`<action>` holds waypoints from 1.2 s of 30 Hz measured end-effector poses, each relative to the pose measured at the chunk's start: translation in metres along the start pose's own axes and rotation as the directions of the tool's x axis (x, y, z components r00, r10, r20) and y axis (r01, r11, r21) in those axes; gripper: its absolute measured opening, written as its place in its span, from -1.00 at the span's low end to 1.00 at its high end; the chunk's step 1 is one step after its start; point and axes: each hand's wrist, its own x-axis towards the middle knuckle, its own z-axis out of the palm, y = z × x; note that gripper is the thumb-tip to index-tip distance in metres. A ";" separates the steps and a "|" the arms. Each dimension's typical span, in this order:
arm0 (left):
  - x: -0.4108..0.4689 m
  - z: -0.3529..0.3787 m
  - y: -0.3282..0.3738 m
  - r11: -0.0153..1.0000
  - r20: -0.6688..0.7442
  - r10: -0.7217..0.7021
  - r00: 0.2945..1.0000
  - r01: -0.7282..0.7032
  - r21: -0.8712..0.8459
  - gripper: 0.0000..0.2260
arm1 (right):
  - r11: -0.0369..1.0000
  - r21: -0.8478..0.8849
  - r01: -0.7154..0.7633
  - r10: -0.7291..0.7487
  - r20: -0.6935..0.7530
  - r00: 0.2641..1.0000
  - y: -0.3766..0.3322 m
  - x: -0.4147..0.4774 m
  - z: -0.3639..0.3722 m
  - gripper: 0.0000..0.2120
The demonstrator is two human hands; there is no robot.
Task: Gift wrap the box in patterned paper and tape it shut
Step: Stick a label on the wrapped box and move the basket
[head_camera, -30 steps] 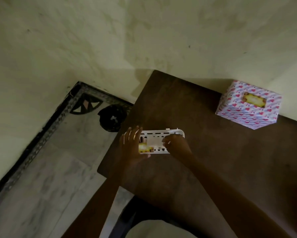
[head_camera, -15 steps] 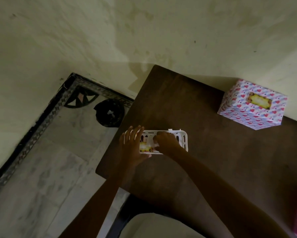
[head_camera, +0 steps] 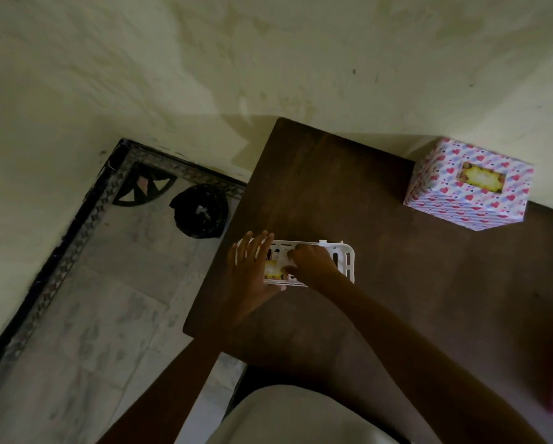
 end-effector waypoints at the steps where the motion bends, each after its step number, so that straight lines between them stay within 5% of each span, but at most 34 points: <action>1: 0.001 0.000 0.001 1.000 0.002 0.005 1.000 -0.005 -0.004 0.02 | 0.999 0.025 -0.030 0.031 -0.025 0.999 -0.001 0.001 0.000 -0.59; 8: 0.006 -0.002 0.000 1.000 0.038 0.002 0.999 -0.002 -0.002 0.01 | 0.995 -0.013 -0.103 0.102 -0.072 0.992 -0.013 0.005 -0.002 -0.54; 32: 0.006 0.002 -0.002 1.000 0.025 0.017 1.000 -0.018 0.014 0.02 | 0.994 -0.110 -0.020 0.018 -0.023 1.000 -0.020 0.003 -0.004 -0.70; 36: 0.006 0.003 -0.002 1.000 0.001 0.030 1.000 -0.030 -0.004 0.03 | 0.983 0.145 -0.114 0.135 -0.142 0.981 -0.024 -0.006 -0.011 -0.76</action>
